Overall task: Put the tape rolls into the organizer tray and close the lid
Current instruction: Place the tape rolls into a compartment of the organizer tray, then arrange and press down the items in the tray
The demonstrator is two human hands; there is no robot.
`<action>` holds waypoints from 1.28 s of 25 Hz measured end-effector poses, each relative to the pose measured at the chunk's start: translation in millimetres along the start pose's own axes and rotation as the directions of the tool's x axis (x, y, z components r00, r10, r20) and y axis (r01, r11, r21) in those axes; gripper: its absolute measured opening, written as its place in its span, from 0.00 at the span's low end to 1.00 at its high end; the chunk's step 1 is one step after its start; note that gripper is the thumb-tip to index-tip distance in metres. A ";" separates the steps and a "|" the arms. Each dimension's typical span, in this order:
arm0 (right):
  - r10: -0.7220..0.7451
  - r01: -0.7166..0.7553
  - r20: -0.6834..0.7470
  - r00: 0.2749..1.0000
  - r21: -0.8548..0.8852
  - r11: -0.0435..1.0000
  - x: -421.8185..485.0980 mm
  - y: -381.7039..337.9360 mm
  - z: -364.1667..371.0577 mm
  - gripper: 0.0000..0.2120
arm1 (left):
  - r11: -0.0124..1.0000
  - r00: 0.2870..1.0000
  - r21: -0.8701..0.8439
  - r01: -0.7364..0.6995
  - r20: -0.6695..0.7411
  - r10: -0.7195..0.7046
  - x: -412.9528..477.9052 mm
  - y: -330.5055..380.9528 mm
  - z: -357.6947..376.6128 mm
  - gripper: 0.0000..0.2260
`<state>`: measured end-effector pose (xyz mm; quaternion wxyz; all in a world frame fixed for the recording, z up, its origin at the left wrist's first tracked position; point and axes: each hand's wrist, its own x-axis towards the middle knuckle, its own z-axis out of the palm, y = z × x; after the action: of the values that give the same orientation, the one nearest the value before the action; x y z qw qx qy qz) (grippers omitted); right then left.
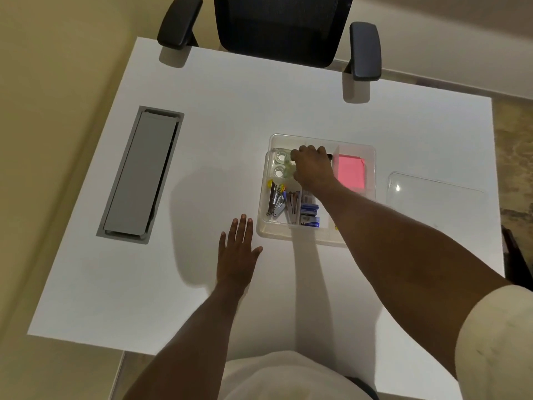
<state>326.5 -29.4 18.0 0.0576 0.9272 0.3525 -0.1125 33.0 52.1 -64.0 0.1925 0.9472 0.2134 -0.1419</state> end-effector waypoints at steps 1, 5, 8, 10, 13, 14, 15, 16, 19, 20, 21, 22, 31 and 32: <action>0.010 -0.009 -0.027 1.000 0.042 0.999 -5.3 0.3 0.0 0.17 | 1.000 1.000 -0.005 -0.006 -0.009 0.006 0.3 -0.8 -1.9 0.32; 0.045 -0.021 -0.136 0.990 0.171 0.985 -38.4 2.1 5.6 0.19 | 1.000 0.995 0.007 -0.015 -0.096 0.015 4.7 -1.0 -11.9 0.29; 0.047 -0.003 -0.203 0.978 0.207 0.978 -66.2 4.4 12.7 0.18 | 0.999 0.986 0.021 -0.027 -0.164 0.031 13.9 0.8 -24.8 0.28; 0.055 -0.003 -0.232 0.971 0.218 0.976 -77.6 6.2 16.3 0.17 | 0.999 0.978 0.024 -0.039 -0.202 0.043 26.9 6.4 -39.1 0.26; 0.059 -0.008 -0.269 0.961 0.185 0.983 -84.2 8.1 20.7 0.14 | 0.999 0.963 0.029 -0.025 -0.268 0.032 52.4 27.2 -62.3 0.23; 0.061 -0.008 -0.279 0.958 0.187 0.982 -83.9 8.5 21.7 0.14 | 1.000 0.959 0.020 -0.019 -0.283 0.023 61.9 36.5 -69.5 0.23; 0.062 -0.006 -0.289 0.955 0.191 0.981 -82.9 8.6 21.8 0.15 | 1.000 0.956 0.011 -0.016 -0.294 0.018 72.0 46.6 -76.0 0.22; 0.062 -0.004 -0.292 0.954 0.194 0.981 -81.0 8.8 20.7 0.15 | 1.000 0.953 0.006 -0.019 -0.303 0.020 82.9 56.4 -82.0 0.22; 0.041 0.003 -0.285 0.958 0.152 0.988 -71.4 10.6 18.0 0.15 | 0.999 0.945 0.005 -0.053 -0.324 0.052 114.2 81.4 -94.5 0.23; 0.032 0.006 -0.285 0.958 0.132 0.991 -66.0 12.1 17.5 0.15 | 0.998 0.945 0.017 -0.063 -0.321 0.065 124.6 87.3 -97.0 0.23; 0.015 0.017 -0.283 0.959 0.110 0.994 -62.0 12.4 17.5 0.15 | 0.997 0.950 0.026 -0.069 -0.305 0.073 133.6 91.3 -99.1 0.24; -0.014 0.039 -0.277 0.961 0.084 0.996 -58.3 12.4 19.1 0.15 | 0.997 0.957 0.034 -0.067 -0.279 0.074 141.3 93.3 -100.0 0.24; -0.104 0.104 -0.136 0.985 -0.011 0.995 -9.7 15.8 29.4 0.20 | 0.992 0.991 0.123 0.026 -0.131 -0.010 192.2 99.8 -94.7 0.21; -0.107 0.106 -0.127 0.986 -0.011 0.994 -7.4 16.1 29.6 0.20 | 0.991 0.992 0.128 0.032 -0.126 -0.016 193.6 101.2 -93.5 0.21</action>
<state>326.9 -51.6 -8.3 0.0310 0.9122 0.4048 -0.0554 265.1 75.1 -18.3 0.1151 0.9622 0.2267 -0.0982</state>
